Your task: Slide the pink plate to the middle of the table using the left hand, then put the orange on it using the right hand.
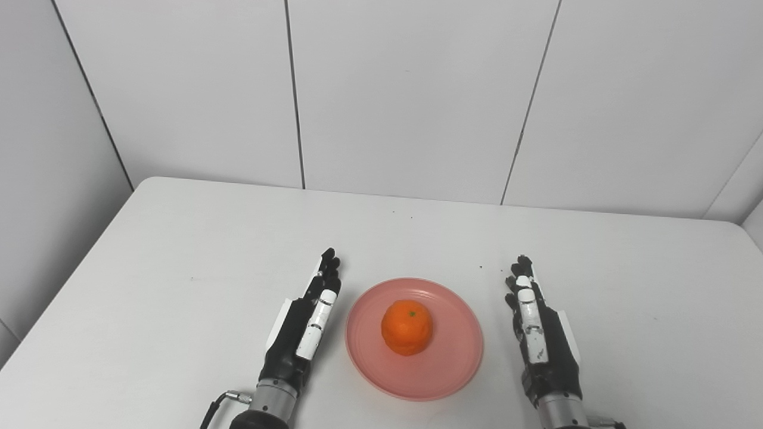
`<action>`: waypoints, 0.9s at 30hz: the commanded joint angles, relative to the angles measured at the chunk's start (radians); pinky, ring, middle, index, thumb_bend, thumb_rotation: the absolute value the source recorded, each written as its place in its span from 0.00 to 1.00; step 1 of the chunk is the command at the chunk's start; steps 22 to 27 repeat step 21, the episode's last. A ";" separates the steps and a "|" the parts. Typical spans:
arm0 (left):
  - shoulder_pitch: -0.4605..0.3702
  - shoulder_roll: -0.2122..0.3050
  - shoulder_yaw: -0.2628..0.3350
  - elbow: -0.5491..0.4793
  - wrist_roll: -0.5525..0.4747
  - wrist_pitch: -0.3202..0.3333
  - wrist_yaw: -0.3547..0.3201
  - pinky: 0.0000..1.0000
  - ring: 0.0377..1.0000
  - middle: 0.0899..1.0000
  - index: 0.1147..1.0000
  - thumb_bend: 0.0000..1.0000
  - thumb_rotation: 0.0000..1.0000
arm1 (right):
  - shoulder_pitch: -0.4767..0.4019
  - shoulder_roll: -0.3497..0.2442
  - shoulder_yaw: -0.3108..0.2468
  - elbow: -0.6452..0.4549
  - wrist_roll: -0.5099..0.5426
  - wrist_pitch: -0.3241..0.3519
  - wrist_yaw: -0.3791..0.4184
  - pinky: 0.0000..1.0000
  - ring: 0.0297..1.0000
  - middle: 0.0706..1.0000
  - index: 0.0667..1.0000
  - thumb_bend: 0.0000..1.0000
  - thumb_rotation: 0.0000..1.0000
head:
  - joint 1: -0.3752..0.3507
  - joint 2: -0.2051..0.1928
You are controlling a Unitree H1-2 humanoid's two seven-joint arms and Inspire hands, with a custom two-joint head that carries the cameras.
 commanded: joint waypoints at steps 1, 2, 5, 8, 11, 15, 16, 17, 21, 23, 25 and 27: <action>-0.033 0.006 0.001 -0.034 -0.015 -0.010 -0.012 1.00 1.00 1.00 1.00 0.42 1.00 | -0.033 0.022 0.008 -0.032 -0.012 0.004 -0.013 1.00 0.98 0.98 0.99 0.27 1.00 | -0.006 0.003; -0.035 0.009 0.004 -0.031 -0.019 -0.013 -0.014 1.00 1.00 1.00 1.00 0.43 1.00 | -0.035 0.025 0.010 -0.032 -0.015 0.003 -0.015 1.00 0.97 0.98 0.99 0.27 1.00 | -0.020 0.013; -0.040 0.017 0.008 -0.025 -0.031 -0.018 -0.019 1.00 1.00 1.00 1.00 0.42 1.00 | -0.039 0.030 0.015 -0.029 -0.025 0.002 -0.019 1.00 0.97 0.98 0.99 0.27 1.00 | -0.037 0.022; -0.046 0.025 0.013 -0.019 -0.039 -0.017 -0.025 1.00 1.00 1.00 1.00 0.42 1.00 | -0.043 0.034 0.021 -0.027 -0.040 -0.002 -0.027 0.98 0.96 0.97 0.98 0.27 1.00 | -0.057 0.030; -0.047 0.030 0.015 -0.019 -0.042 -0.016 -0.028 1.00 1.00 1.00 1.00 0.44 1.00 | -0.046 0.034 0.025 -0.024 -0.048 -0.007 -0.027 0.98 0.97 0.98 0.98 0.27 1.00 | -0.060 0.032; -0.046 0.033 0.015 -0.024 -0.052 -0.008 -0.030 1.00 1.00 1.00 1.00 0.44 1.00 | -0.049 0.035 0.024 -0.019 -0.047 -0.012 -0.025 0.99 0.97 0.98 0.99 0.27 1.00 | -0.072 0.033; -0.046 0.032 0.016 -0.025 -0.058 -0.006 -0.032 1.00 1.00 1.00 1.00 0.45 1.00 | -0.048 0.037 0.024 -0.019 -0.047 -0.011 -0.027 0.99 0.97 0.98 0.98 0.26 1.00 | -0.073 0.033; -0.046 0.032 0.017 -0.025 -0.062 -0.007 -0.034 1.00 1.00 1.00 1.00 0.44 1.00 | -0.048 0.039 0.024 -0.019 -0.048 -0.010 -0.030 0.99 0.96 0.98 0.98 0.27 1.00 | -0.072 0.033; -0.045 0.033 0.016 -0.023 -0.062 -0.014 -0.034 1.00 1.00 1.00 1.00 0.43 1.00 | -0.046 0.041 0.025 -0.025 -0.051 -0.002 -0.031 0.98 0.96 0.97 0.98 0.27 1.00 | -0.066 0.033; -0.045 0.033 0.016 -0.023 -0.062 -0.014 -0.034 1.00 1.00 1.00 1.00 0.43 1.00 | -0.046 0.041 0.025 -0.025 -0.051 -0.002 -0.031 0.98 0.96 0.97 0.98 0.27 1.00 | -0.066 0.033; -0.045 0.033 0.016 -0.023 -0.062 -0.014 -0.034 1.00 1.00 1.00 1.00 0.43 1.00 | -0.046 0.041 0.025 -0.025 -0.051 -0.002 -0.031 0.98 0.96 0.97 0.98 0.27 1.00 | -0.066 0.033; -0.045 0.033 0.016 -0.023 -0.062 -0.014 -0.034 1.00 1.00 1.00 1.00 0.43 1.00 | -0.046 0.041 0.025 -0.025 -0.051 -0.002 -0.031 0.98 0.96 0.97 0.98 0.27 1.00 | -0.066 0.033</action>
